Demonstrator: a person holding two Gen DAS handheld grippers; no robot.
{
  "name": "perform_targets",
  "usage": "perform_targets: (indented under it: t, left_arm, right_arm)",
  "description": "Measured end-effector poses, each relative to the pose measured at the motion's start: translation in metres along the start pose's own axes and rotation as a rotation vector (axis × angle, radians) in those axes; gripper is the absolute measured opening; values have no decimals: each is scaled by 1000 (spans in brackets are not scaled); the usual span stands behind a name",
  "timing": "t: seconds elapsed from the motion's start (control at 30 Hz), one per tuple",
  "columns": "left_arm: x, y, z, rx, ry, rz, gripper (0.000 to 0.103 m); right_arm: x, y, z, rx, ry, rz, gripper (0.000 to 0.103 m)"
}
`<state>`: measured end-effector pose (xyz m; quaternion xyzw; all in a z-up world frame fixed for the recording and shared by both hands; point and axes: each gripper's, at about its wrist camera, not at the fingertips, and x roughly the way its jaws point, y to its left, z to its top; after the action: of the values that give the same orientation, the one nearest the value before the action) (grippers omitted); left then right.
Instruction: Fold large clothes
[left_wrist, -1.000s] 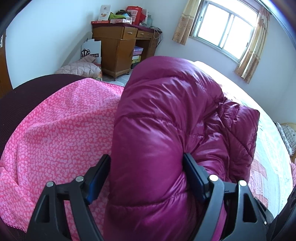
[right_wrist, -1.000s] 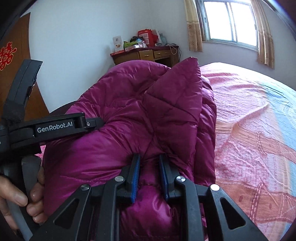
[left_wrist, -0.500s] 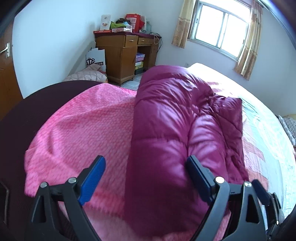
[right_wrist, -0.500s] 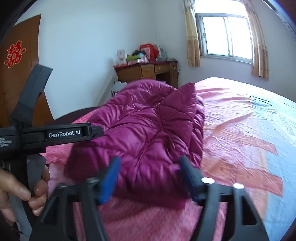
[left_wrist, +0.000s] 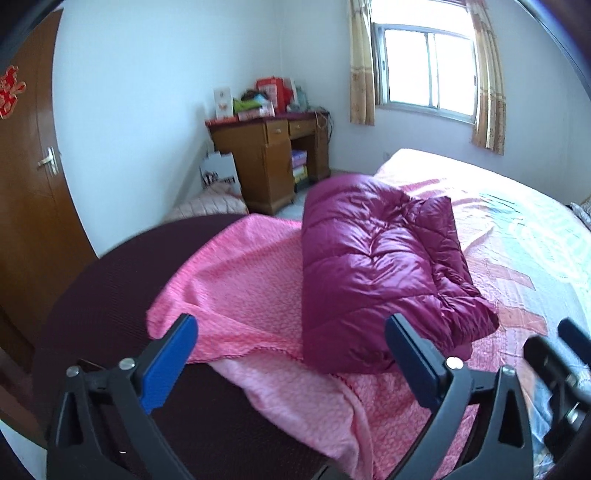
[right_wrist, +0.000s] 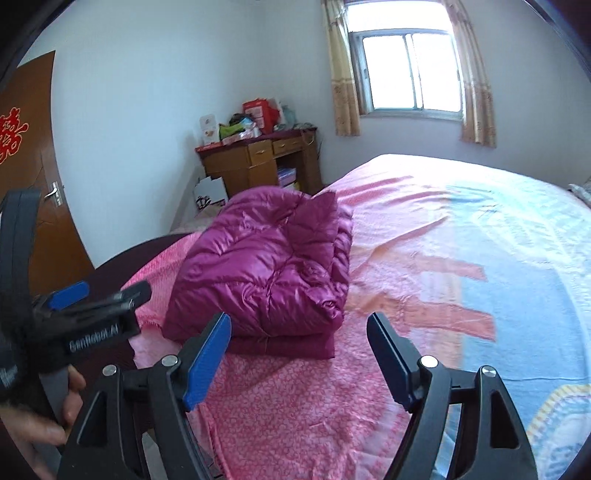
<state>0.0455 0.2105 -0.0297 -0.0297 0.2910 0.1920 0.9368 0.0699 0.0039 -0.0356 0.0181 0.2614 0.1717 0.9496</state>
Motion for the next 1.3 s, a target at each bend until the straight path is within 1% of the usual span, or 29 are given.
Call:
perform_targets:
  t: [0.17, 0.2, 0.23, 0.43, 0.5, 0.57, 0.73, 0.83, 0.93, 1.17, 1.3]
  left_arm:
    - [-27, 4, 2, -12, -66, 5, 103]
    - [-32, 5, 4, -19, -83, 7, 103]
    - [-38, 6, 7, -22, -101, 13, 103]
    - [-73, -1, 15, 21, -232, 77, 103]
    - [-83, -5, 15, 31, -259, 78, 103]
    - [-90, -7, 16, 33, -278, 56, 103]
    - [-95, -10, 15, 25, -297, 30, 103]
    - [-91, -13, 13, 37, -286, 39, 103]
    - [-91, -16, 12, 38, -272, 31, 103]
    - [-94, -17, 9, 36, -276, 31, 103]
    - [-95, -17, 10, 37, -272, 33, 103]
  right_arm:
    - [-34, 2, 11, 53, -82, 1, 77]
    - [-34, 2, 11, 53, -82, 1, 77]
    - [-49, 2, 16, 68, -129, 3, 77]
    - [-78, 4, 17, 76, -248, -10, 77]
    - [-87, 2, 16, 84, -274, -7, 78]
    - [-97, 0, 13, 89, -305, -9, 78]
    - [-112, -9, 10, 107, -330, -17, 80]
    - [-116, -12, 6, 112, -326, -19, 80]
    - [-118, -15, 5, 119, -313, -14, 80]
    - [-128, -19, 4, 118, -320, -16, 80]
    - [-125, -22, 8, 120, -312, -11, 80]
